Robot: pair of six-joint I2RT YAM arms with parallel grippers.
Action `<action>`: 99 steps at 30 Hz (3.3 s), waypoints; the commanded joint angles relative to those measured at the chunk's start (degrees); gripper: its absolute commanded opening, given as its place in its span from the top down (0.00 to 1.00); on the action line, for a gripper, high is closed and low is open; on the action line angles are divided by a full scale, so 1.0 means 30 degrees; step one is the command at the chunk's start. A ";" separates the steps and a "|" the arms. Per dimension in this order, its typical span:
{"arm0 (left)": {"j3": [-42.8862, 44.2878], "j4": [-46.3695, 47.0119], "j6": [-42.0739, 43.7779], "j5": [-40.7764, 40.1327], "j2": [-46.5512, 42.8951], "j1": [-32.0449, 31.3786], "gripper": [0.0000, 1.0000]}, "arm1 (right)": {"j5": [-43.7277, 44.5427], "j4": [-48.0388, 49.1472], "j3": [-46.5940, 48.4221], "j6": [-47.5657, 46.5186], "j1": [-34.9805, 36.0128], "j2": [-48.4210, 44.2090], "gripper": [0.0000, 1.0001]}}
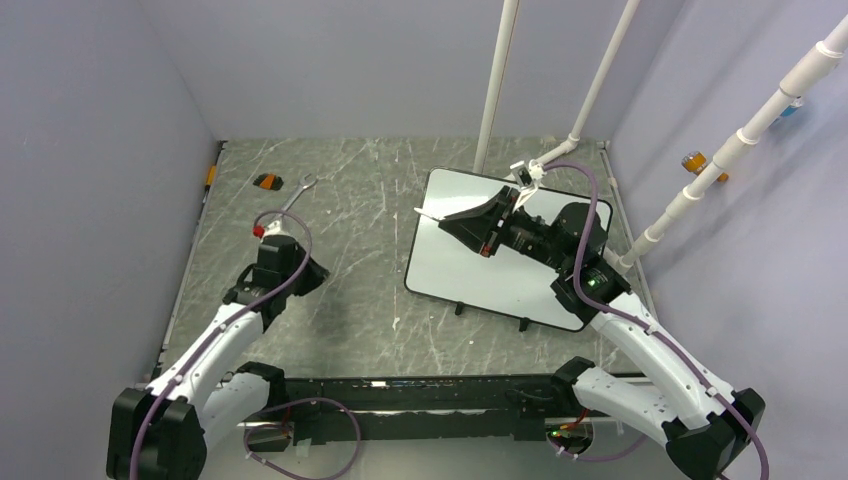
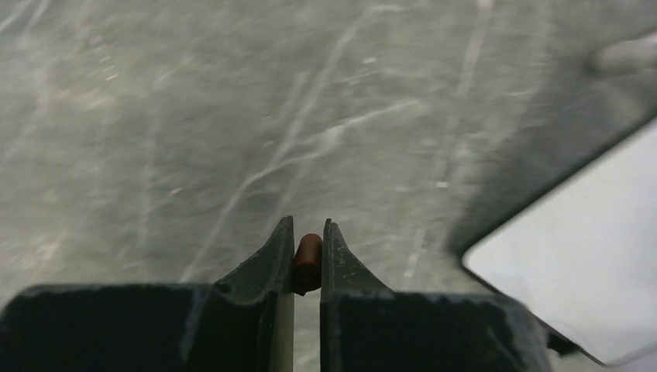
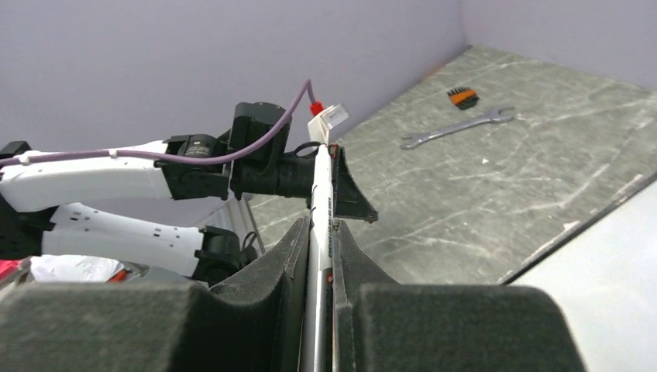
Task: Write a sentence on the whiteboard
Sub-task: Place the pen cap at the center of the board, then move the whiteboard stand to the center of the board.
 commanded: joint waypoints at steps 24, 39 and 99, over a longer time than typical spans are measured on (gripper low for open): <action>-0.0566 -0.2363 -0.1700 -0.5994 0.1046 0.0035 0.25 | 0.1855 -0.1941 -0.0010 -0.1526 -0.0094 -0.1057 1.00; 0.0374 0.1751 0.5184 -0.5562 0.0536 -0.5514 0.34 | 0.2945 -0.2642 0.0935 -0.1788 -0.0070 -0.0985 1.00; 1.2969 -0.0011 0.1625 -1.1417 1.9170 -1.8778 1.00 | 0.8872 -0.6438 0.4036 -0.1970 -0.0068 -0.1480 1.00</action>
